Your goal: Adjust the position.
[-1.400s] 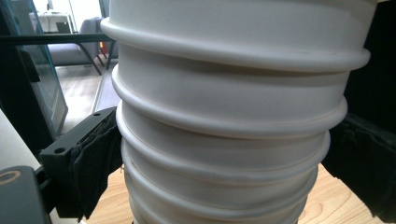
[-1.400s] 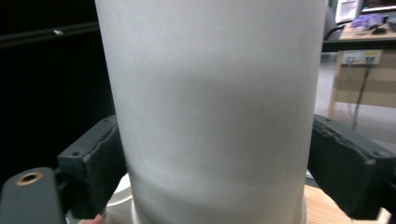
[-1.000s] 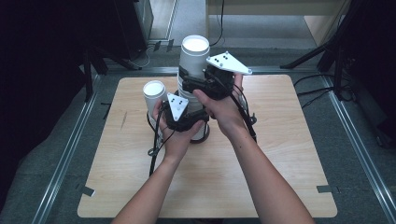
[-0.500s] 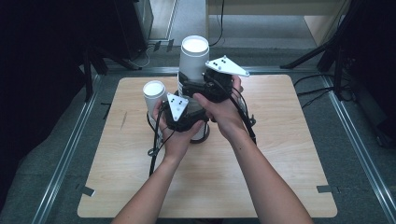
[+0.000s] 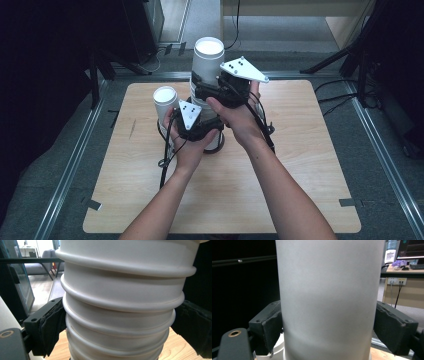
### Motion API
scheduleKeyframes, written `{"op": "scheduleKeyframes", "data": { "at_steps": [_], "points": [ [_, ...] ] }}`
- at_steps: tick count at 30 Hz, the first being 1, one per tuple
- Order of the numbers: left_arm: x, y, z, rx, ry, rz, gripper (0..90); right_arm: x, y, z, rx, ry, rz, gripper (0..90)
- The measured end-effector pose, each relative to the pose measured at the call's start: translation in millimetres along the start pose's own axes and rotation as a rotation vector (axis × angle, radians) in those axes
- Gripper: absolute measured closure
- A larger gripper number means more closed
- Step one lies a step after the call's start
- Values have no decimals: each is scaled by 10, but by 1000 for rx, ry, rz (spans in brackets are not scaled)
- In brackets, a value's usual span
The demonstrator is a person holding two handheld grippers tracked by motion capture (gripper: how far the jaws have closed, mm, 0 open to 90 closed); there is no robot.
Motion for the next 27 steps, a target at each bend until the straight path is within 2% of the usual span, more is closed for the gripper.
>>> {"op": "scheduleKeyframes", "data": {
  "at_steps": [9,17,27],
  "points": [
    [2,-2,1,2,-1,0,38,39,-9,-111,-29,-29,-16,153],
    [7,-4,3,5,-1,2,38,120,18,-233,-2,-80,-18,178],
    [9,0,2,2,0,1,38,189,40,-356,9,-108,-17,198]
  ]
}}
Point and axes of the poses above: each handheld gripper's, and its own axes: x roughly backward along the jaws, z roughly out of its underside, y roughly to its left, the point moved 3 cm from there along -x, roughly forward along the jaws, and after that the axes turned 1 degree about -y, right-handed, at the moved point
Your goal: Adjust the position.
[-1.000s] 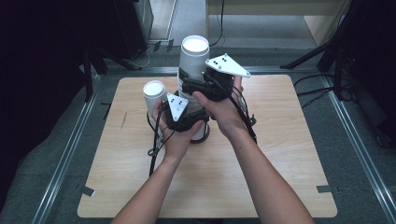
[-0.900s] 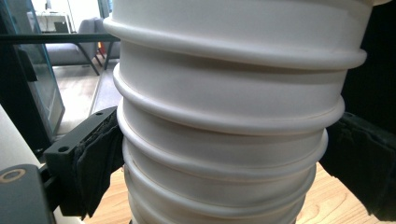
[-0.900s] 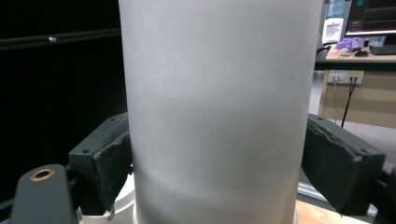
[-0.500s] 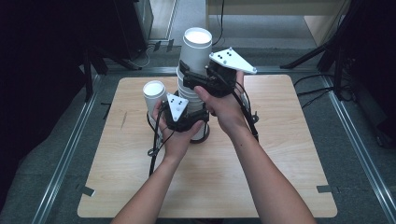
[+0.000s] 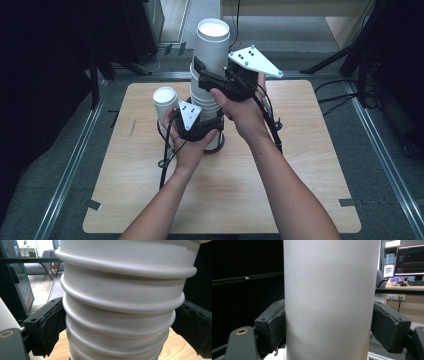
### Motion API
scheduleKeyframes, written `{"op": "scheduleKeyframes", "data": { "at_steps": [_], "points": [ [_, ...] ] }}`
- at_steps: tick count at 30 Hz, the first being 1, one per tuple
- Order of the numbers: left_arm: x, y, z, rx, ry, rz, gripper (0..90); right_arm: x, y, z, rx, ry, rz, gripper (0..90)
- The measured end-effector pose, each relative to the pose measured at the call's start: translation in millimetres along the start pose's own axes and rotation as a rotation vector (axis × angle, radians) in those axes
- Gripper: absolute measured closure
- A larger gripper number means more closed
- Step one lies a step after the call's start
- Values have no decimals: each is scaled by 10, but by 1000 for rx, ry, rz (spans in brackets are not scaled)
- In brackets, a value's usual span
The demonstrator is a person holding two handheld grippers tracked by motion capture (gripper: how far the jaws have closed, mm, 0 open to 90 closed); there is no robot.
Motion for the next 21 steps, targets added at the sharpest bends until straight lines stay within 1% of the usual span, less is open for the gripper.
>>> {"op": "scheduleKeyframes", "data": {
  "at_steps": [1,5,8,10,13,17,21],
  "points": [
    [-1,0,0,1,1,1,38,9,8,-42,6,-7,2,200],
    [0,-1,0,2,3,0,38,35,8,-111,4,-26,0,204],
    [1,-1,-1,2,4,0,37,61,-3,-163,14,-39,1,212],
    [2,-2,0,4,5,-1,37,95,-7,-212,13,-52,-6,225],
    [1,-1,-1,3,5,1,37,120,-2,-244,14,-64,-7,229],
    [1,2,0,1,6,2,37,159,8,-295,27,-77,2,230],
    [0,2,0,2,4,4,37,213,-7,-356,21,-95,10,230]
  ]
}}
Point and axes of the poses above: each handheld gripper's, and its own axes: x roughly backward along the jaws, z roughly out of its underside, y roughly to its left, the point moved 3 cm from there along -x, roughly forward along the jaws, and after that the axes turned 1 degree about -y, right-handed, at the moved point
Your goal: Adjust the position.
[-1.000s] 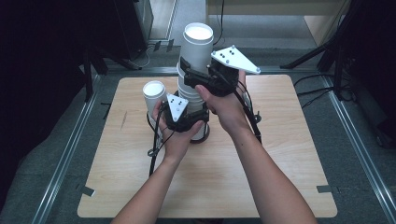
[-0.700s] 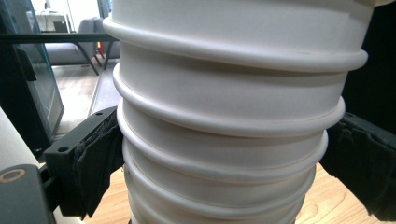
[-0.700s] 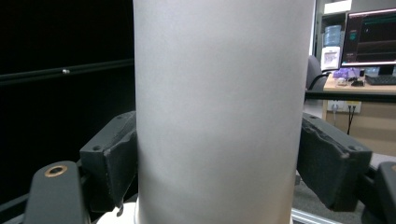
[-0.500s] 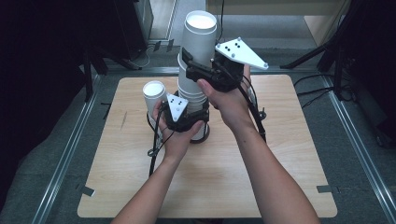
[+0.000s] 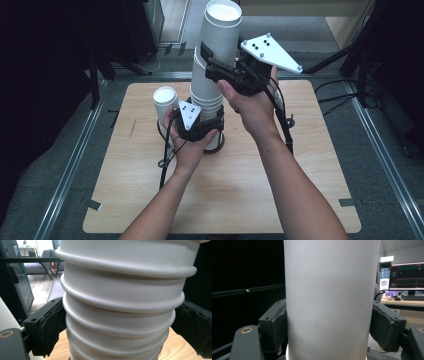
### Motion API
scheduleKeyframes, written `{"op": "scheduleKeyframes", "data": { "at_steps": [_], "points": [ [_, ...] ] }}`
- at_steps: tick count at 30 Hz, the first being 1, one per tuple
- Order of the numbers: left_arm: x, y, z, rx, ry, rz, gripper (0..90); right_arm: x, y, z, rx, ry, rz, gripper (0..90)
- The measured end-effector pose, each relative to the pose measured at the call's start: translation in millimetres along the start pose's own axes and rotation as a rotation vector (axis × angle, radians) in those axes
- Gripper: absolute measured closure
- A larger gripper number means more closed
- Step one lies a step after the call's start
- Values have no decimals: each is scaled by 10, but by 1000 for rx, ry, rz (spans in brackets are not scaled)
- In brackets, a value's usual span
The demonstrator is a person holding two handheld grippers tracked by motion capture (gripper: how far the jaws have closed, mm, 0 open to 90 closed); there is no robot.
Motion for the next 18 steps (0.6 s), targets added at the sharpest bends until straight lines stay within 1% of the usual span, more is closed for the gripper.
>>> {"op": "scheduleKeyframes", "data": {
  "at_steps": [1,7,8,11,15,16,17,18],
  "points": [
    [1,0,0,0,0,1,37,28,-17,-36,1,-9,4,230],
    [18,7,-4,0,8,7,31,118,-83,-116,3,-27,23,228],
    [34,14,-8,-9,11,11,30,162,-119,-140,5,-33,28,228],
    [59,16,-13,-18,4,6,21,209,-155,-153,15,-38,38,228],
    [105,11,-9,-16,9,26,2,302,-237,-136,27,-41,57,227],
    [124,9,0,-23,13,25,0,346,-285,-110,22,-40,67,227],
    [124,9,0,-23,13,25,0,346,-285,-110,22,-40,67,227],
    [134,8,3,-20,9,31,0,385,-333,-80,22,-38,75,227]
  ]
}}
Point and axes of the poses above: each handheld gripper's, and its own axes: x roughly backward along the jaws, z roughly out of its underside, y roughly to its left, the point moved 3 cm from there along -x, roughly forward along the jaws, and after that the axes turned 1 degree about -y, right-handed, at the moved point
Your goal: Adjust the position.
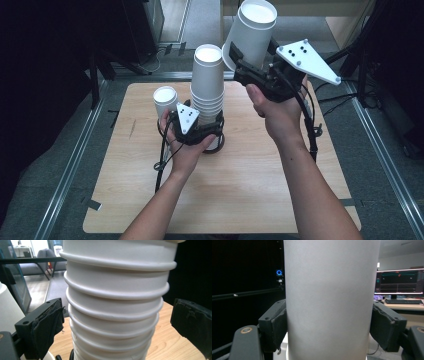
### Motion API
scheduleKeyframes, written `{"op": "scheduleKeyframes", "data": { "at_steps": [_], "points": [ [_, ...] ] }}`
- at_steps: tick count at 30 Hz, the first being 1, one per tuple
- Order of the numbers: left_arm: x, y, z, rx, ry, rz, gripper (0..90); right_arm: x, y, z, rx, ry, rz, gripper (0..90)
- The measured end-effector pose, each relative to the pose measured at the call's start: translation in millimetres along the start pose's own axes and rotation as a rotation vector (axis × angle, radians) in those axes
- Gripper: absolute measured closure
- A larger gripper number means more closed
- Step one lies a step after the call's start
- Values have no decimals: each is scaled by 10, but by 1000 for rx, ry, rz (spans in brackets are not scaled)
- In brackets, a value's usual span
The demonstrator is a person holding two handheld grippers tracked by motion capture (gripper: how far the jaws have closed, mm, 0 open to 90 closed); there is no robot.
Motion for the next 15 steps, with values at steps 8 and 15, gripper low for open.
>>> {"op": "scheduleKeyframes", "data": {
  "at_steps": [8,15],
  "points": [
    [124,-36,21,-16,-6,28,0,122,-166,117,-11,8,27,226],
    [233,-19,61,-3,4,48,0,229,-262,314,-4,33,40,226]
  ]
}}
Point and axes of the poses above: each handheld gripper's, and its own axes: x roughly backward along the jaws, z roughly out of its underside, y roughly to its left, the point moved 3 cm from there along -x, roughly forward along the jaws, and after that the axes turned 1 degree about -y, right-handed, at the moved point
